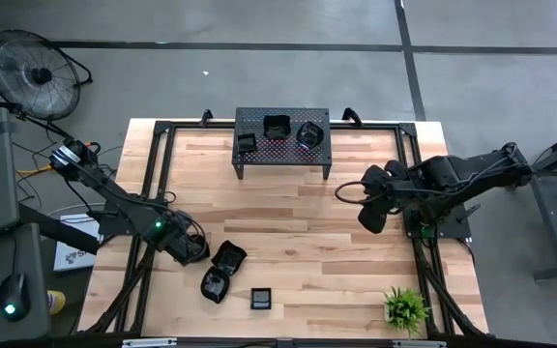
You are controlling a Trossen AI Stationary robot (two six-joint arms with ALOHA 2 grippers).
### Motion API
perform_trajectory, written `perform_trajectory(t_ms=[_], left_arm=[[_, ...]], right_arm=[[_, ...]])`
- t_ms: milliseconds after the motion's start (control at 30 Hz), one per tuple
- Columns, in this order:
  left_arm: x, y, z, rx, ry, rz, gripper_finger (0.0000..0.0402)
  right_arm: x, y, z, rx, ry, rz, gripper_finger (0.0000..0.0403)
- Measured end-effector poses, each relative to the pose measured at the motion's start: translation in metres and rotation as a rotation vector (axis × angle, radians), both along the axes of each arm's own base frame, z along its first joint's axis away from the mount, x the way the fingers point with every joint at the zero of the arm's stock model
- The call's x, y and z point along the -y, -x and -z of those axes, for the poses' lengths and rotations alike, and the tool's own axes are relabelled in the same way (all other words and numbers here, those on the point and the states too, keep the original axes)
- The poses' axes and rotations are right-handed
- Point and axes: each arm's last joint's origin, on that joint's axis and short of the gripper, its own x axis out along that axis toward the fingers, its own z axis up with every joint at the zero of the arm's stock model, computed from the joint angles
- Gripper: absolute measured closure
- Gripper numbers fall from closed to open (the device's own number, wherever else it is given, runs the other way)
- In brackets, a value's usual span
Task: Pick & Place Mini shaped plates
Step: Stack the leaf-shaped plate on top of the leaf-shaped plate on the shelf
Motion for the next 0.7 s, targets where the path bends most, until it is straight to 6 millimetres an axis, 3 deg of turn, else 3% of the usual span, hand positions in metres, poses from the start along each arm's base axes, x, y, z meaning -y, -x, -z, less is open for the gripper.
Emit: perform_trajectory(t_ms=[700], left_arm=[[0.0021,-0.0032,0.0036,0.005,-0.007,0.000,0.0305]], right_arm=[[-0.0004,0.0000,0.0001,-0.003,-0.014,-0.003,0.0253]])
